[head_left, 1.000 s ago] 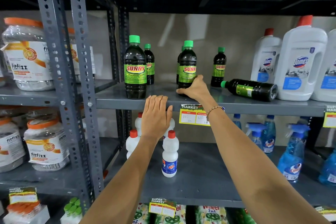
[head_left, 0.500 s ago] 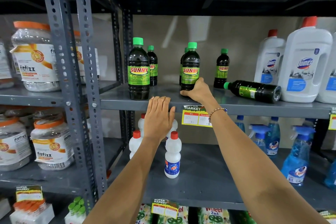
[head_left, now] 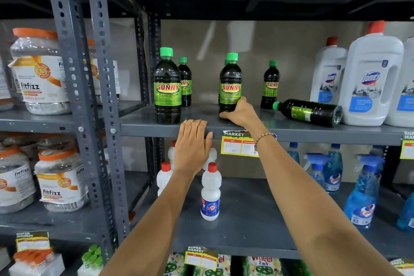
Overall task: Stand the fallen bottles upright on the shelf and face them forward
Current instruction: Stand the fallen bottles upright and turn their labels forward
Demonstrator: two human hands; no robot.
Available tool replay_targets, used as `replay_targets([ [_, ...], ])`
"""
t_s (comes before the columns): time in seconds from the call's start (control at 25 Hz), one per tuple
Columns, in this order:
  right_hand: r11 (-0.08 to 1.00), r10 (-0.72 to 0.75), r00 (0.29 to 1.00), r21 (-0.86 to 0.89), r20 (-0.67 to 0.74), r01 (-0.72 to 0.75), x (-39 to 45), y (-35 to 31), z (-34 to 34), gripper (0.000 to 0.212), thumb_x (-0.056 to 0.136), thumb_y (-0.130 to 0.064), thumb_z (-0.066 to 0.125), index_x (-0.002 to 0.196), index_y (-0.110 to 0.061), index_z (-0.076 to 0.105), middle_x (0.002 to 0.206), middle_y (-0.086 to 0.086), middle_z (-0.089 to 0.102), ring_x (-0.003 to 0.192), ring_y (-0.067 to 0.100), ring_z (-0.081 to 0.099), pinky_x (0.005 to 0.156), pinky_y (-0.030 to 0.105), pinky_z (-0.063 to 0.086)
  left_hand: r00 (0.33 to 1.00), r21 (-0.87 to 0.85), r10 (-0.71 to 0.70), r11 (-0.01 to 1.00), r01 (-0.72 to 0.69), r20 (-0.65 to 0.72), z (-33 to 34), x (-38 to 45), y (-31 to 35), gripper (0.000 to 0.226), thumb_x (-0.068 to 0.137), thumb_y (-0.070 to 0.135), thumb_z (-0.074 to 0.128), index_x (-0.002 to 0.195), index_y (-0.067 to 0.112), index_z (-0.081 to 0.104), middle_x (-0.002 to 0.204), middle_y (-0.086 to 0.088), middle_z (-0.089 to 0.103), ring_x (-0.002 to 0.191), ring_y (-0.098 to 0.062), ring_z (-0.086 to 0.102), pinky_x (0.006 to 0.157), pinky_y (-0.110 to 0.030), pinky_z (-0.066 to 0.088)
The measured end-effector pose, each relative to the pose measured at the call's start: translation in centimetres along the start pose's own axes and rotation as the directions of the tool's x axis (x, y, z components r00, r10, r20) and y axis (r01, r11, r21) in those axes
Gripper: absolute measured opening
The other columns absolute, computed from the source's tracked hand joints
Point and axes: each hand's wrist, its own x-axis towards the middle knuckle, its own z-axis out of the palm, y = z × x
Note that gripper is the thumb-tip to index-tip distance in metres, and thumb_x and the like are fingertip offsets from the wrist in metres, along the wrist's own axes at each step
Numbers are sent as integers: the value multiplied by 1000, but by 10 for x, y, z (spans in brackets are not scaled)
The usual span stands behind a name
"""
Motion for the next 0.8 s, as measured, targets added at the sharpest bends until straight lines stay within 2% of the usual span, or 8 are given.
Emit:
replay_targets([
  [0.28, 1000, -5, 998, 26, 64, 3, -3, -2, -6, 61, 70, -32, 78, 113, -10, 41, 108, 6, 56, 92, 17, 49, 76, 28, 39, 1000, 1, -2, 1000, 2, 14, -2, 2, -1, 33, 96, 32, 45, 112, 7, 59, 111, -10, 64, 106, -29, 59, 104, -42, 40],
  [0.4, 993, 14, 993, 111, 116, -27, -2, 5, -22, 41, 68, -30, 81, 92, -16, 51, 97, -1, 60, 89, 15, 56, 70, 25, 42, 996, -24, -86, 996, 86, 12, -15, 16, 9, 33, 98, 31, 36, 97, 10, 61, 96, -7, 63, 88, -27, 58, 84, -38, 45],
  [0.44, 990, 23, 992, 135, 125, -40, -1, 9, -28, 42, 70, -29, 80, 99, -14, 53, 103, 1, 60, 93, 16, 57, 73, 25, 43, 995, -54, -98, 994, 97, -3, -20, 26, 13, 34, 99, 30, 33, 92, 10, 60, 92, -6, 62, 83, -25, 56, 76, -36, 43],
  [0.52, 981, 52, 992, 182, 116, -73, 2, 14, -39, 68, 74, -22, 78, 129, -1, 44, 129, 11, 55, 115, 24, 53, 93, 34, 43, 997, -184, -79, 980, 77, -4, -26, 52, 20, 26, 98, 25, 39, 92, 10, 59, 92, -5, 60, 84, -23, 54, 71, -33, 40],
  [0.6, 967, 33, 993, 247, 114, -61, 4, 15, -43, 72, 77, -16, 75, 137, 2, 38, 138, 16, 50, 125, 27, 49, 105, 37, 38, 983, -354, -112, 922, 157, 146, -26, 83, 24, 21, 95, 20, 49, 112, 9, 56, 112, -8, 58, 104, -24, 53, 84, -37, 45],
  [0.68, 959, 4, 990, 280, 140, -44, 3, 14, -41, 56, 80, -11, 72, 130, 1, 48, 133, 15, 55, 117, 22, 53, 100, 32, 42, 881, -398, -195, 835, 379, 431, -21, 111, 24, 52, 93, 18, 57, 139, 4, 38, 140, -13, 45, 130, -27, 41, 105, -38, 36],
  [0.76, 947, -15, 983, 319, 184, -45, 2, 13, -37, 43, 84, -6, 67, 124, -2, 54, 126, 15, 60, 107, 20, 58, 88, 27, 45, 694, -351, -258, 714, 606, 672, -12, 129, 21, 69, 90, 17, 62, 146, 4, 25, 150, -14, 35, 137, -28, 34, 107, -34, 32],
  [0.8, 939, -22, 980, 341, 198, -48, 2, 14, -35, 40, 85, -4, 65, 124, -3, 54, 125, 15, 62, 106, 21, 59, 86, 26, 46, 620, -330, -252, 668, 667, 743, -8, 131, 19, 68, 88, 18, 65, 145, 5, 29, 148, -14, 39, 134, -27, 38, 105, -33, 34],
])
